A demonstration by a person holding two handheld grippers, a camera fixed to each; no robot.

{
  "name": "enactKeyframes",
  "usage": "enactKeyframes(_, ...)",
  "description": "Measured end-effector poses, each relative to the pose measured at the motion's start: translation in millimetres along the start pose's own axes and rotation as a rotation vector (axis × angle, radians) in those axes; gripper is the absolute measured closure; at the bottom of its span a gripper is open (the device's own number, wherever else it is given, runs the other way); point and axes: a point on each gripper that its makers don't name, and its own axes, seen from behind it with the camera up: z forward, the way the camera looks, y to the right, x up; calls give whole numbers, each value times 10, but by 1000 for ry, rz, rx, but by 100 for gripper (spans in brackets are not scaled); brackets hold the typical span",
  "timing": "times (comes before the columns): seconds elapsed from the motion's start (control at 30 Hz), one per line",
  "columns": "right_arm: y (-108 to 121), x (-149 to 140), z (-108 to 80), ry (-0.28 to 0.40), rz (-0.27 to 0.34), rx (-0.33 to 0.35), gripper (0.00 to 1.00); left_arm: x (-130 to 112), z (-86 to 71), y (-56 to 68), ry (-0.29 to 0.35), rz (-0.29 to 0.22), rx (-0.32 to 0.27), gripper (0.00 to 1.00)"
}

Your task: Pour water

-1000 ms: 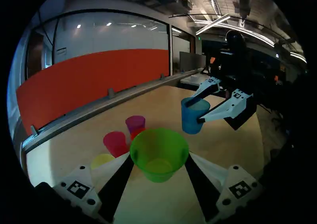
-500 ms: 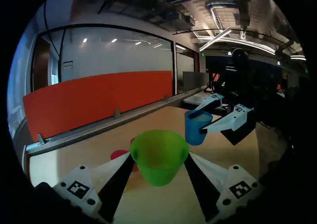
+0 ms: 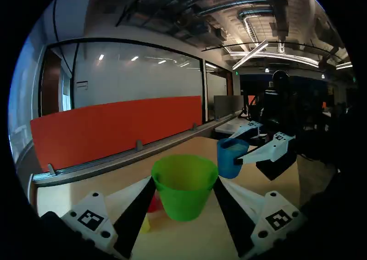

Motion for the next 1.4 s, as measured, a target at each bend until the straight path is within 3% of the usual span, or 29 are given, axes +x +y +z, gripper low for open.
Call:
enactKeyframes(0.67, 67, 253, -40, 119, 29, -13, 10, 162, 53, 50, 59, -54, -8, 13)
enactKeyframes(1.4, 76, 399, -26, 120, -34, -2, 10, 142, 48, 126, 73, -47, -21, 13)
